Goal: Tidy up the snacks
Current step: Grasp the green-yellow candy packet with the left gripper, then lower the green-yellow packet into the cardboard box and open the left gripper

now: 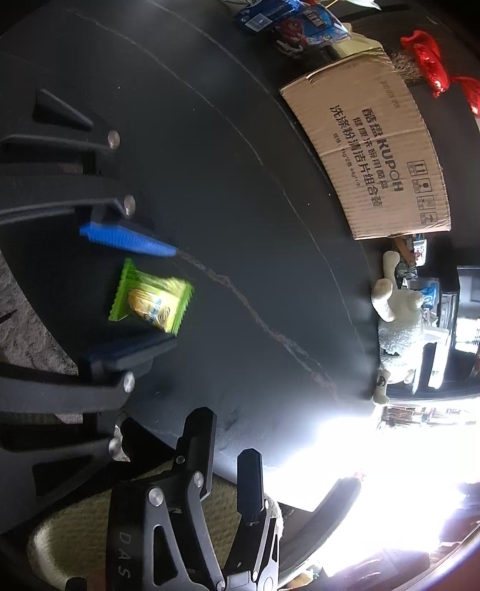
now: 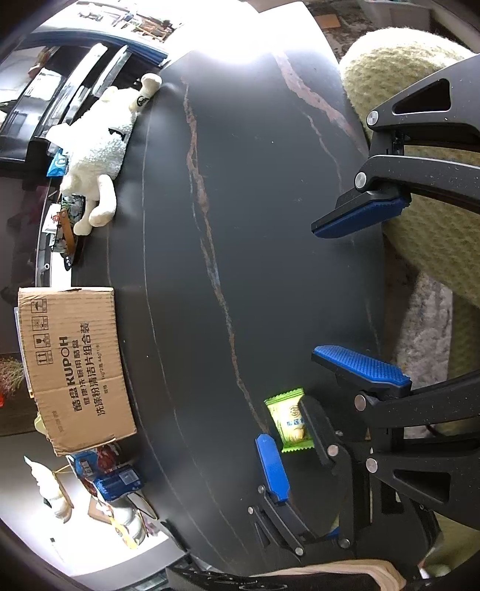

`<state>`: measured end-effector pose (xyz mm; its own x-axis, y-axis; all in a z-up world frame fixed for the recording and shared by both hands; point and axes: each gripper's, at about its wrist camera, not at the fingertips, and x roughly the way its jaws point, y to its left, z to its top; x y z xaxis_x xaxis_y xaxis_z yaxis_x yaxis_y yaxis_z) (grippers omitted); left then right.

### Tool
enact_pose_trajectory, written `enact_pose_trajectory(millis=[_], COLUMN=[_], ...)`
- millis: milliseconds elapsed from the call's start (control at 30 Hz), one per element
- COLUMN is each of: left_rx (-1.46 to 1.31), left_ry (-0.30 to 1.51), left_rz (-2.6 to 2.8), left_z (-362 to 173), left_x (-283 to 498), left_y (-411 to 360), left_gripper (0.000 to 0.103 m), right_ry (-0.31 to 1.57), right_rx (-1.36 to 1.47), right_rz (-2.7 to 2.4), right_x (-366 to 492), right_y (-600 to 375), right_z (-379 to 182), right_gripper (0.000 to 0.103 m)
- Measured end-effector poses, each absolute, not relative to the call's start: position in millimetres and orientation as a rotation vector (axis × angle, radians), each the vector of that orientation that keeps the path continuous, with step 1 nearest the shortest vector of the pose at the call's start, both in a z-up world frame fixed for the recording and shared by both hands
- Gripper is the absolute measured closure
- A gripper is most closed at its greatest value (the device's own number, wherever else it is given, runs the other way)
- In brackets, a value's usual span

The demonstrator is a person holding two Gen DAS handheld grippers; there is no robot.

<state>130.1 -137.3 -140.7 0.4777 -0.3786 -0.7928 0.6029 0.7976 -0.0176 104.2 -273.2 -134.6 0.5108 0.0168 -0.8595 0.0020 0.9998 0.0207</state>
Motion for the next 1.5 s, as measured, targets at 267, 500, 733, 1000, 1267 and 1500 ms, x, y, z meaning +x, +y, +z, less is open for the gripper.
enact_pose_trajectory(millis=[267,500,733,1000,1267,1500], left_rx=[0.22,0.177,0.127,0.103,0.097,0.107], left_ry=[0.912,0.893,0.863,0.794,0.739,0.683], left_rz=[-0.608,-0.593,-0.561,-0.527,-0.491,-0.445], left_z=[-139.2,-127.5,-107.7,-74.1,-42.0,-13.9], left_x=[133.9,134.6,135.5,140.8,161.2,183.0], left_y=[-130.4,-122.0,-108.5,-94.4,-85.9,-76.0], left_gripper=[0.078,0.078,0.078,0.079,0.079,0.079], right_ry=[1.041,1.025,0.987,0.94,0.873,0.811], right_rx=[0.042,0.038,0.023,0.003,-0.016,-0.023], right_rz=[0.019,0.025,0.031,0.052,0.084,0.086], right_x=[108.4,112.8,120.4,136.1,155.5,181.4], right_y=[-271.1,-266.2,-262.7,-252.6,-241.9,-235.7], right_z=[-137.1,-130.3,-112.2,-88.0,-58.5,-34.3], right_gripper=[0.041,0.041,0.041,0.041,0.041,0.041])
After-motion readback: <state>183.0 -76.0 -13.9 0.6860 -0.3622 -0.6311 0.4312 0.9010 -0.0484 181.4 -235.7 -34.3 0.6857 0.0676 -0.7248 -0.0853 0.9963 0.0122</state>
